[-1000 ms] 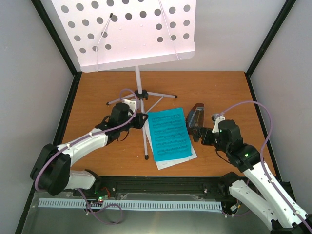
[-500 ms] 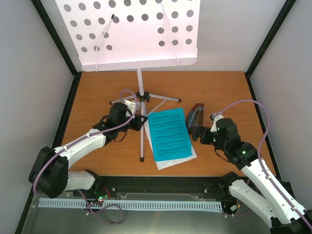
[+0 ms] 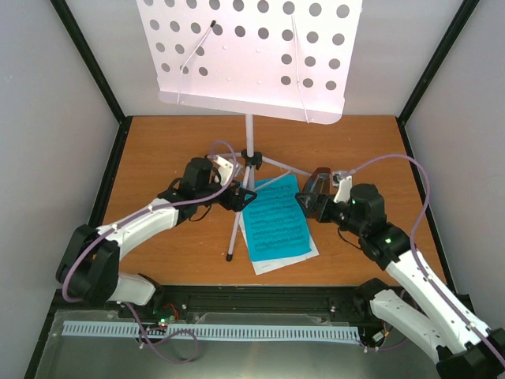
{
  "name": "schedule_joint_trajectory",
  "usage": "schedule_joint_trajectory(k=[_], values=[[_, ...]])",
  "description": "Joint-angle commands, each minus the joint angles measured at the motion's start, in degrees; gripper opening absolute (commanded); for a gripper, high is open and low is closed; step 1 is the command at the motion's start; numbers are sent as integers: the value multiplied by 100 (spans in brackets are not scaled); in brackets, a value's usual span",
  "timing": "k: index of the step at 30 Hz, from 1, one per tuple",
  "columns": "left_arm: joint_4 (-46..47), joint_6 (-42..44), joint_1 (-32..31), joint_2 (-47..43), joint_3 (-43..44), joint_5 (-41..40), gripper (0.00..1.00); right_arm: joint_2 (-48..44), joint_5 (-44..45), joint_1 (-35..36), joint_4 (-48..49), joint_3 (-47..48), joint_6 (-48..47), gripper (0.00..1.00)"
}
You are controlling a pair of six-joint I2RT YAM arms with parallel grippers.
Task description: Pack up the instrument practice props
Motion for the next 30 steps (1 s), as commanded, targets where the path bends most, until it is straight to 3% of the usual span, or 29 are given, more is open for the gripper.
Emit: schedule_joint_trajectory(k=[1,6,14,19,24,30], values=[[423,-46,-28,-582,52,-37,93,509,-909,48,1393,-45,72,84],[-186,-541,203,-938,359,3,99,1189,-1508,80,2327,102,-4,70],[-1283,-638,1583,-1433,802,1812,99,2535,-1454,318,3918,345,-309,63],[-1868,28,1703,-1610,1098,1482,99,3465,-1458,446,4315,867,-630,51],[-1265,222,1703,-1956,407,729,100,3975,-1342,448,4793,1084,-660,43],[-1125,391,1703,-1718,200,542,100,4478,-1505,448,4395,1570,-916,22]])
